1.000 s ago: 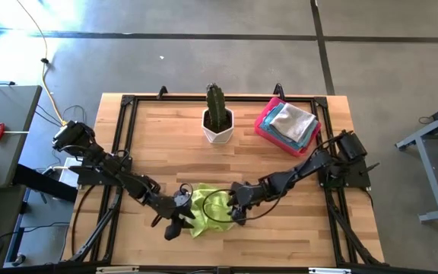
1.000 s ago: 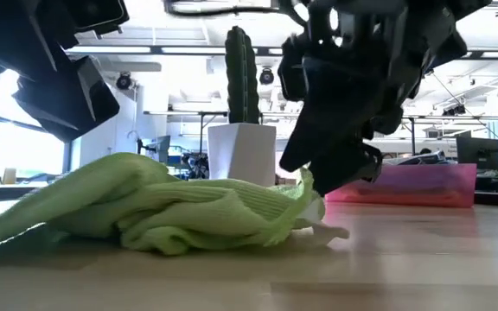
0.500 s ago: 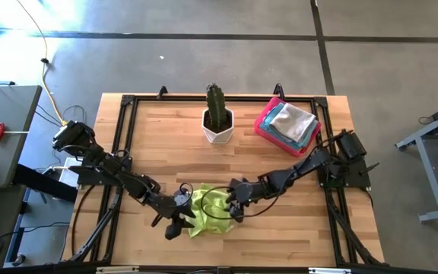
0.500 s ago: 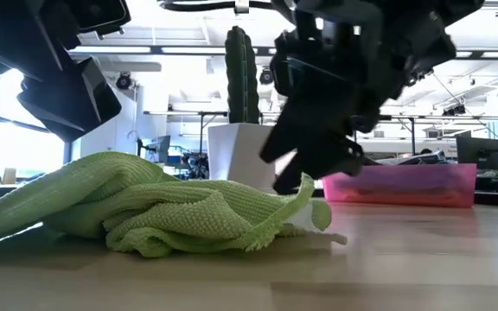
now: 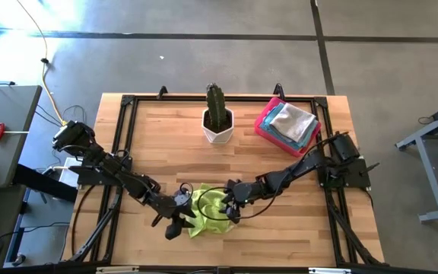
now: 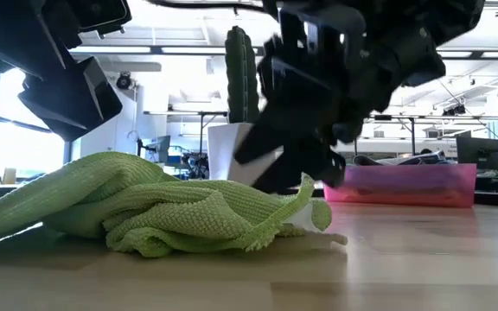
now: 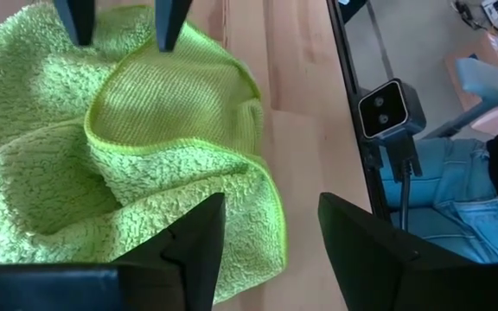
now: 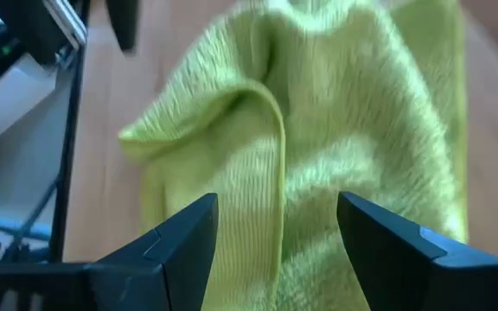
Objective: Fold microfiber towels
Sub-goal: Fold the green microfiber towel
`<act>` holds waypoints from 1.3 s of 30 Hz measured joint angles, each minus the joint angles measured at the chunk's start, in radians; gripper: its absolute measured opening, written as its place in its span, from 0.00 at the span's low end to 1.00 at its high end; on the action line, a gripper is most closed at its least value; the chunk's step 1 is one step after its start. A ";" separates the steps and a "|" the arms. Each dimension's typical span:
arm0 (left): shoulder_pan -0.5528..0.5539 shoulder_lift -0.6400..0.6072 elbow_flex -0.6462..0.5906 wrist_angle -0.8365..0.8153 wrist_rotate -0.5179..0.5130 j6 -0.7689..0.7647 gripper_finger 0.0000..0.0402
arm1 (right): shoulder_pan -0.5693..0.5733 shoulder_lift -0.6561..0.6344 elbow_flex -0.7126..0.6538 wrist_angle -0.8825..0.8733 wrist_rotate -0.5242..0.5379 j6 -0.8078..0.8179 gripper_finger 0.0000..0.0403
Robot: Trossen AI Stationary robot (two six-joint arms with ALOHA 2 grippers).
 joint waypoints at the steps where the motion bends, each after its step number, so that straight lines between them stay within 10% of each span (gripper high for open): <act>1: 0.000 0.000 0.000 0.001 0.000 0.000 0.45 | 0.001 0.007 0.000 -0.002 -0.008 0.005 0.57; 19: -0.002 0.000 0.000 -0.003 0.005 -0.019 0.45 | 0.037 0.011 0.000 -0.019 -0.273 0.013 0.57; 39: -0.002 0.000 0.000 -0.003 0.006 -0.052 0.45 | 0.055 0.011 0.000 -0.019 -0.048 0.084 0.29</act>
